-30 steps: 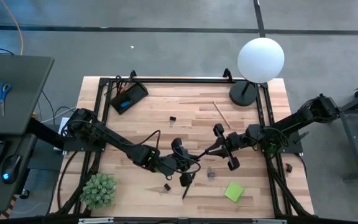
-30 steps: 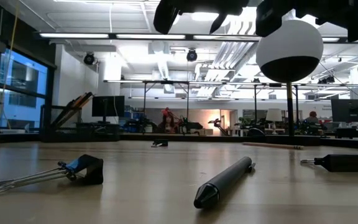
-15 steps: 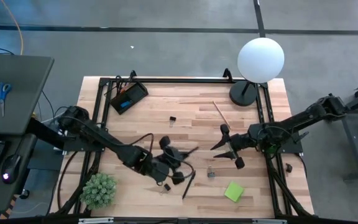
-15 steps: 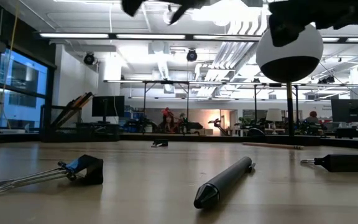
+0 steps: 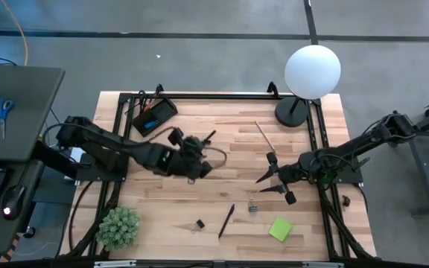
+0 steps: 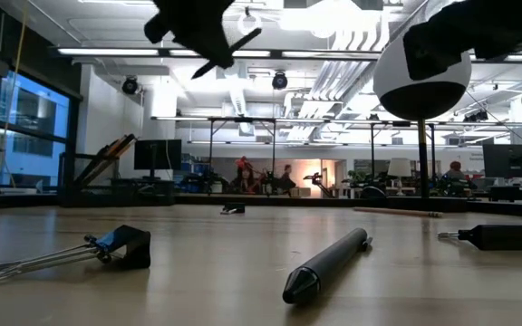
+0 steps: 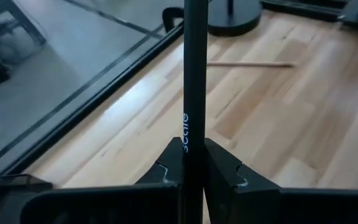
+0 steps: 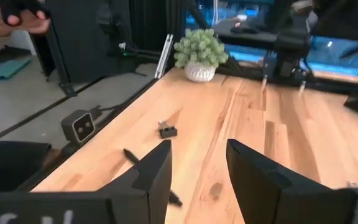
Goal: Pick and place office supplies into organizer
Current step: Put the black pen into the black desk organizer
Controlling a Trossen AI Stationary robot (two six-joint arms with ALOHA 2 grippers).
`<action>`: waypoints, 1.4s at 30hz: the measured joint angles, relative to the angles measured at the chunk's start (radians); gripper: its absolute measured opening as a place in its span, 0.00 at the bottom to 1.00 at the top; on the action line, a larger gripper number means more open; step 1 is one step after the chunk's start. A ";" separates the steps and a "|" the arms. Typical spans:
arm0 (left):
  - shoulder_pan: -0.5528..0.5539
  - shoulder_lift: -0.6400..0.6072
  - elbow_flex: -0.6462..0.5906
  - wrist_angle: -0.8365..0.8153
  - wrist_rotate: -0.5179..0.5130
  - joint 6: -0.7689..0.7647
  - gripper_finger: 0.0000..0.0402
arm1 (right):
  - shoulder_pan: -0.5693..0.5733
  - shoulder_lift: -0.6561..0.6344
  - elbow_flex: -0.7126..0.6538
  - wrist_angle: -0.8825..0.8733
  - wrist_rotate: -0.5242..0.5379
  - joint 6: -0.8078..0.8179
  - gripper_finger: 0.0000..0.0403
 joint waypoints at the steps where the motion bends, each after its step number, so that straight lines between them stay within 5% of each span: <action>1: 0.025 -0.019 -0.024 0.020 0.026 0.021 0.02 | -0.004 0.000 -0.017 0.033 0.000 -0.007 0.36; 13: 0.298 -0.453 -0.520 0.595 0.276 0.308 0.03 | -0.143 0.000 -0.183 0.312 0.001 -0.091 0.36; 19: 0.423 -0.660 -0.698 0.617 0.264 0.320 0.02 | -0.220 0.001 -0.190 0.328 0.001 -0.137 0.36; 25: 0.492 -0.767 -0.765 0.596 0.136 0.372 0.03 | -0.288 0.000 -0.190 0.333 -0.005 -0.179 0.36; 35: 0.650 -0.789 -0.765 0.469 0.098 0.405 0.02 | -0.345 0.000 -0.190 0.289 -0.099 -0.184 0.36; 42: 0.820 -0.801 -0.765 0.461 0.220 0.446 0.03 | -0.345 0.001 -0.189 0.210 -0.097 -0.183 0.36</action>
